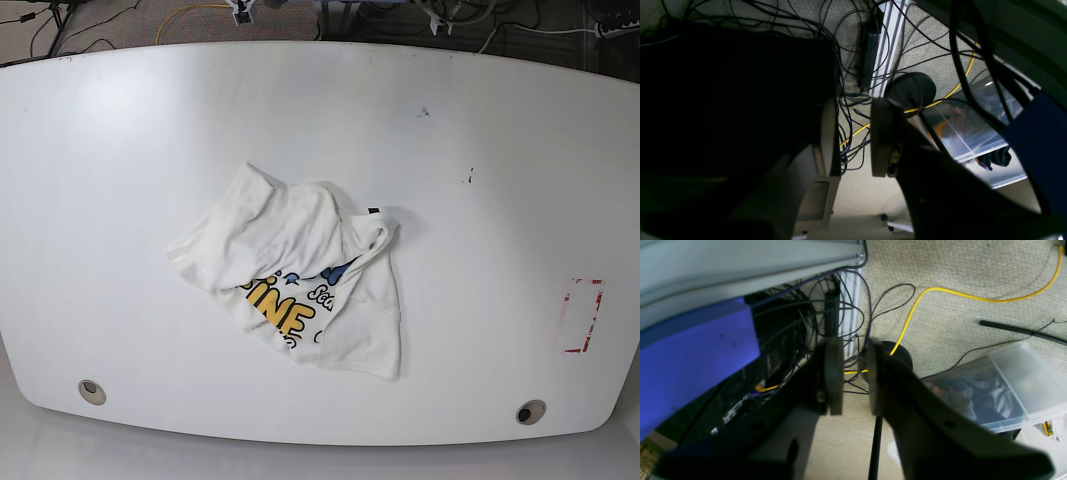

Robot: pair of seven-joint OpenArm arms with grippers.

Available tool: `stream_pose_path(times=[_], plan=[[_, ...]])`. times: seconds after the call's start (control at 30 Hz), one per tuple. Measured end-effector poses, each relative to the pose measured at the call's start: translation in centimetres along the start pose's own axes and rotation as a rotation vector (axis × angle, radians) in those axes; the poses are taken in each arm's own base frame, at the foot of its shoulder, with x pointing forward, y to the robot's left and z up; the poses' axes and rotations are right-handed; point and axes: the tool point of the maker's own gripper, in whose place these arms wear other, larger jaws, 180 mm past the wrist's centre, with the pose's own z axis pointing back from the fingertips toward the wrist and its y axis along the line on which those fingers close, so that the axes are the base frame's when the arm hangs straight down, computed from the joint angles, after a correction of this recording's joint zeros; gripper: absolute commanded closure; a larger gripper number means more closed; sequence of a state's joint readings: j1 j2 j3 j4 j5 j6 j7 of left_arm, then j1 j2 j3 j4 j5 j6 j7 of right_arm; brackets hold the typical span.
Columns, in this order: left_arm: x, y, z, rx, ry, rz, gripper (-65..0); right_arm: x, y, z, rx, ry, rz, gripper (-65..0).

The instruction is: Layout the t-shirt on the table in an organized manner, then fold the t-shirt properly

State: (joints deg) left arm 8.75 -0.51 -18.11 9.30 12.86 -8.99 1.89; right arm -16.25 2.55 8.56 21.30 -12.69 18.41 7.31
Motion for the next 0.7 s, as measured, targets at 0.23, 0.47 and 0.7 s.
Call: stream_pose_path(times=[0.23,0.47,0.7], plan=[[-1.7,0.1,0.0,0.000,0.031,-0.001,-16.9,0.1,-0.2,0.0,-0.006,-0.004,0.003,-12.0],[-1.8,0.1,0.0,0.000,0.033,-0.001,-16.9,-0.1,-0.1,0.1,-0.006,-0.001,0.001,-11.9],[-1.0,0.0,0.0,0.000,0.019,-0.002,-16.8,-0.1,-0.1,0.1,-0.006,-0.001,0.001,-11.9]])
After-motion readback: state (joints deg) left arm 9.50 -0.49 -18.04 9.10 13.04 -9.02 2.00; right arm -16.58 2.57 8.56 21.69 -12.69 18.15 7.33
